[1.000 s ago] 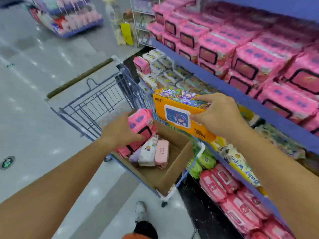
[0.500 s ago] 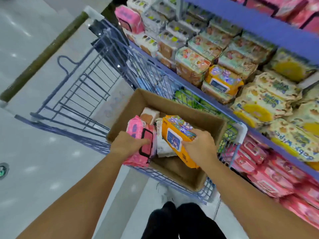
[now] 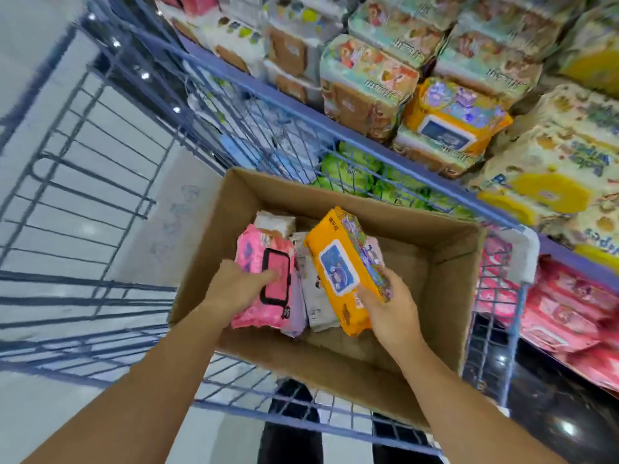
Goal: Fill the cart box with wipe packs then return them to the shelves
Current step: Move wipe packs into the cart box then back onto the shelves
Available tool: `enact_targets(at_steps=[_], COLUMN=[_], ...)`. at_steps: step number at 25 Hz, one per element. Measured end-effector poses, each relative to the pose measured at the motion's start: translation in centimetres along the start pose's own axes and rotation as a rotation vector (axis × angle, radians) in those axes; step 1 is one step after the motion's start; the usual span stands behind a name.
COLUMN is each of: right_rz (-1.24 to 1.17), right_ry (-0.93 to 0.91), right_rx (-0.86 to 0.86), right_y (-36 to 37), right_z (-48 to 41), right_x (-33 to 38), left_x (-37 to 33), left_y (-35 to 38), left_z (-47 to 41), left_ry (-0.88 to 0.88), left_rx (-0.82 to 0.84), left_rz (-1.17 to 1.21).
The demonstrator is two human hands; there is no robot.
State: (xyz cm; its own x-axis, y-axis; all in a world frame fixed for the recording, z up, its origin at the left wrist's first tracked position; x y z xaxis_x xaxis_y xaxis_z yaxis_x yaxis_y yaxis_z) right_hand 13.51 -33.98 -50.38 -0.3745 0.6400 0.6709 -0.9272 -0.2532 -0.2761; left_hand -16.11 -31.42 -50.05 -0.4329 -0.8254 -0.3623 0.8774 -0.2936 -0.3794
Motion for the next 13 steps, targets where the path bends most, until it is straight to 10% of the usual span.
enact_targets(at_steps=[10,13], right_rz=[0.261,0.416], right_ry=[0.203,0.264], right_rx=[-0.034,-0.029], right_y=[2.6,3.6], right_z=[-1.1,-0.7], right_x=[-3.8,-2.5], left_x=[5.8,5.9], left_y=[-0.4,-0.5], left_z=[-6.8,-6.8], left_ry=[-0.027,0.060], left_rx=[0.465,0.389], left_rz=[0.217,0.134])
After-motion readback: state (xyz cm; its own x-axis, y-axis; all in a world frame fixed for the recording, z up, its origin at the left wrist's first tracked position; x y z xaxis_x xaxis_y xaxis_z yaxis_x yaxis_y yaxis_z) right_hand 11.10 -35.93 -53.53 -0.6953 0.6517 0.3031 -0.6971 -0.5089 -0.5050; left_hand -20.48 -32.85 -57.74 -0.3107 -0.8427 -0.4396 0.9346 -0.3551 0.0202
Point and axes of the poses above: each hand's wrist, its own z-axis away from the middle knuckle, its own y-axis out of the palm, x = y × z, the point moved 4 cm from there along -z, towards the middle knuckle, and after that the axes turned 13 degrees about x, right-handed, at the moved point
